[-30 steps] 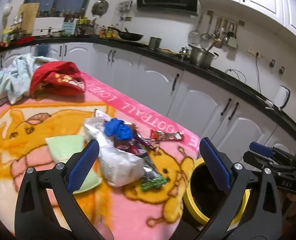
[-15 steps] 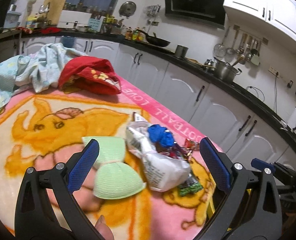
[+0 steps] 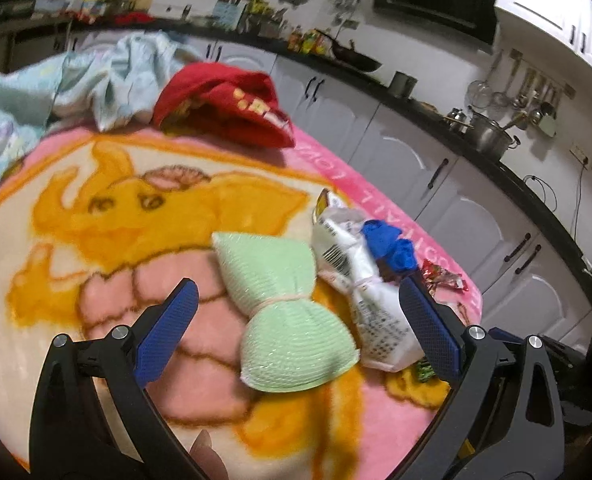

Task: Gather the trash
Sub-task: 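Grasp the green mesh sponge with the left gripper while the right gripper grasps the dark snack wrapper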

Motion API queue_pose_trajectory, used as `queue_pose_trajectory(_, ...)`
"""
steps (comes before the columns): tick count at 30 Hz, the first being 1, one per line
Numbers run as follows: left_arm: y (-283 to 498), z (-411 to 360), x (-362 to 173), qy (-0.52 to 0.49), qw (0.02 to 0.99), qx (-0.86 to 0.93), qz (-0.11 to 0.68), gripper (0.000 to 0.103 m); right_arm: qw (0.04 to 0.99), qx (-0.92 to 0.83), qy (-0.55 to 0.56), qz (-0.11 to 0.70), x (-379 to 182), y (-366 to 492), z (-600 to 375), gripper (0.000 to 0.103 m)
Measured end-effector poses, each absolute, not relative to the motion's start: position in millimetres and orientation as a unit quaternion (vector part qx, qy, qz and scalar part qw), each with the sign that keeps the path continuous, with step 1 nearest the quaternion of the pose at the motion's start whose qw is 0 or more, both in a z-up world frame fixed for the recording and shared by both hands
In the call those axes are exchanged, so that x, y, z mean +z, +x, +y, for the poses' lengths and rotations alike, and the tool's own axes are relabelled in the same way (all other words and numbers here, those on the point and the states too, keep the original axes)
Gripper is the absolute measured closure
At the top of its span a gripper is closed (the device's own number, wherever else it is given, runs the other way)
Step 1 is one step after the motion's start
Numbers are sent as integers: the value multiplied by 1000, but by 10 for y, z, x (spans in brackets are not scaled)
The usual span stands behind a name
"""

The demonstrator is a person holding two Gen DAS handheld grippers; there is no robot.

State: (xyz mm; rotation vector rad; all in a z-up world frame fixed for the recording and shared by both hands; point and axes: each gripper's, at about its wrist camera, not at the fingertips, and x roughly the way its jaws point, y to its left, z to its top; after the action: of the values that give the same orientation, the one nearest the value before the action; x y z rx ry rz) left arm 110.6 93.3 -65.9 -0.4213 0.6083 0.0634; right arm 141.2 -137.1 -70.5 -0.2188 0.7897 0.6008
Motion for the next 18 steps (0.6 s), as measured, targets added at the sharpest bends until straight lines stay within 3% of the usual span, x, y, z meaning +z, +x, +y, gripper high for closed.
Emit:
queue_pose_trajectory(10,1253,993,-985,-248,903,17,350,14,862,290,-108,403,-917,1573,-1243,64)
queue_pose_trajectory(16,1302,934,-1102,-247,895,14,372,28,862,298,-118,393,-906,1554,-1210,85)
queue_pose_trajectory(18,1300,923,-1109,-245,895,12,373,39,863,299,-118,391,-896,1549,-1214,88)
